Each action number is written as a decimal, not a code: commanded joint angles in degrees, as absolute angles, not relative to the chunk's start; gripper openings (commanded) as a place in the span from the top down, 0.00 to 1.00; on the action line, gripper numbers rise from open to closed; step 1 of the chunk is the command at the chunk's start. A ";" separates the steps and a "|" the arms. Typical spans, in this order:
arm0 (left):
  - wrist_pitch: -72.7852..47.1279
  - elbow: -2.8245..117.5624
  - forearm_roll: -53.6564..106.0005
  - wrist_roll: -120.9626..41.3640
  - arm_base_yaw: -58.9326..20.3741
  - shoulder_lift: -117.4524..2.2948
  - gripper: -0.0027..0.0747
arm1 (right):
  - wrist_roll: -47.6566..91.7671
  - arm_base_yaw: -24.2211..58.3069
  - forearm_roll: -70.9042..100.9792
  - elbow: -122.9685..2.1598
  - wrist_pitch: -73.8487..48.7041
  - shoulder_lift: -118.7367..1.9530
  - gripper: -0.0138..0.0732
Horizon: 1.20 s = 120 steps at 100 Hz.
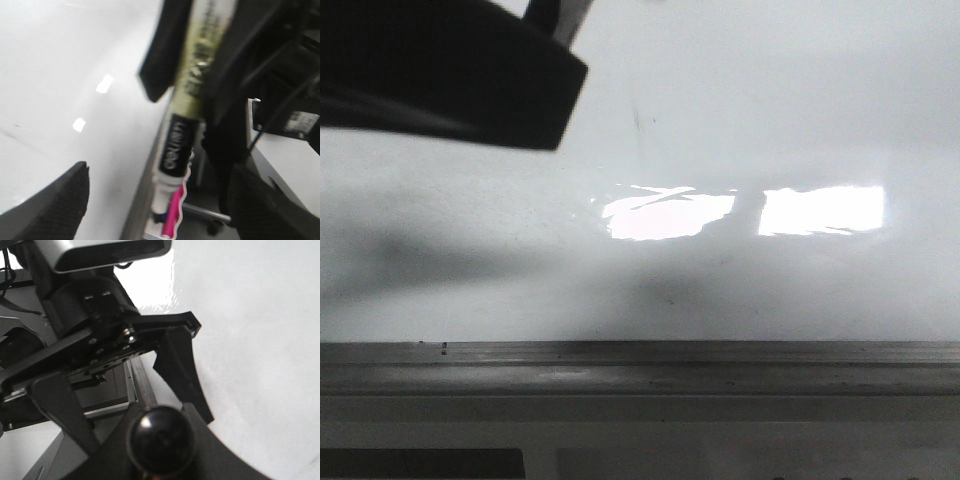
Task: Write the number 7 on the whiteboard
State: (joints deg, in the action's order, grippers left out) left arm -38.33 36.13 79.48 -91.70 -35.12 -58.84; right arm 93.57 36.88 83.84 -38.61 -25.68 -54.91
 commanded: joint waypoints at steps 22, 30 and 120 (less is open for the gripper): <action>-21.83 36.42 83.17 -85.57 -34.46 -42.84 0.32 | 101.65 38.14 86.18 -40.33 -18.79 -51.29 0.89; -20.15 33.64 83.17 -81.79 -34.00 -38.20 0.37 | 105.93 39.91 86.18 -40.33 -15.88 -51.61 0.89; -18.32 22.01 86.16 -80.55 -33.90 -27.70 0.99 | 119.01 48.08 89.99 -46.68 6.11 -65.29 0.89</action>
